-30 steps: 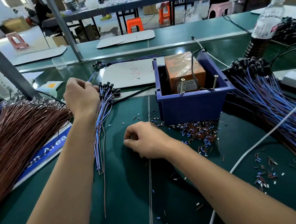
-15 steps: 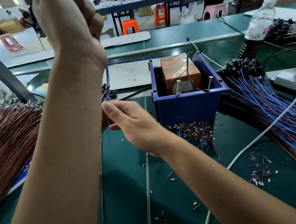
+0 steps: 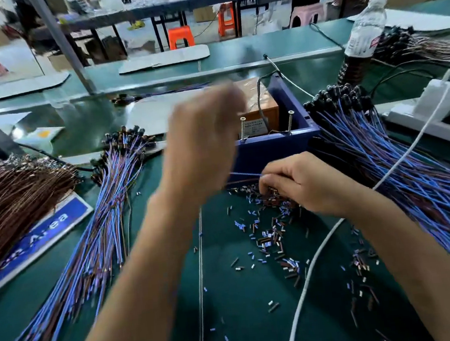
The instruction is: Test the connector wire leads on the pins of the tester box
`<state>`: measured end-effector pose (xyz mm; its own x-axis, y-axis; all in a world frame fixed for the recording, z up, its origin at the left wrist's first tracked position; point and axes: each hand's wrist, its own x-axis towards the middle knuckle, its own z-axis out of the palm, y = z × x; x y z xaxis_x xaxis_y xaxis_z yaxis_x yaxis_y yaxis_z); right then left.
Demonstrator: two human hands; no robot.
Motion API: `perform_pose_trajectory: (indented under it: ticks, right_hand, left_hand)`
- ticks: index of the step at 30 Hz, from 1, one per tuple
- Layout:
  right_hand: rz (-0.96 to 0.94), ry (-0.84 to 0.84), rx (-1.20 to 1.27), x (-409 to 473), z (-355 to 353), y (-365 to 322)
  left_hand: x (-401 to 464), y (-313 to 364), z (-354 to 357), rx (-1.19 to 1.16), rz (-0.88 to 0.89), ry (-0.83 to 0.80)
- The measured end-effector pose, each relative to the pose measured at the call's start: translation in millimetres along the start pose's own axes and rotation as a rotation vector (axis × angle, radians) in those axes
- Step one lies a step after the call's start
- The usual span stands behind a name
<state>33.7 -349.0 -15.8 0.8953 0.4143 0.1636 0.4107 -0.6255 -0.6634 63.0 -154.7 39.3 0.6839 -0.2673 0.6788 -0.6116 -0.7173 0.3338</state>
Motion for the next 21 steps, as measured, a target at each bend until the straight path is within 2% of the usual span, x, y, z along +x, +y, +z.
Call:
perform_pose_trajectory:
  ticks: [3, 4, 7, 10, 16, 21]
  right_hand:
    - [-0.083, 0.164, -0.051, 1.7, 4.9, 3.0]
    - [-0.102, 0.203, -0.047, 0.4, 5.7, 8.2]
    - [-0.121, 0.246, 0.074, -4.2, 10.8, 22.0]
    - [-0.069, 0.235, 0.214, -4.9, 16.1, 28.6]
    - [0.071, 0.443, 0.554, -7.2, 10.7, 34.1]
    - [0.090, 0.416, 0.527, -9.5, 12.0, 29.7]
  left_hand:
    - [-29.5, 36.8, 19.5, -0.026, 0.216, -0.118]
    - [-38.7, 40.3, 26.8, 0.007, 0.218, -0.173]
    - [-46.5, 18.8, 41.6, 0.085, 0.097, -0.203]
    - [-56.7, 14.5, 48.3, 0.044, 0.069, -0.171]
    - [-60.7, -9.1, 50.8, -0.014, -0.044, -0.046]
    - [-64.6, -15.2, 59.8, -0.219, -0.141, -0.027]
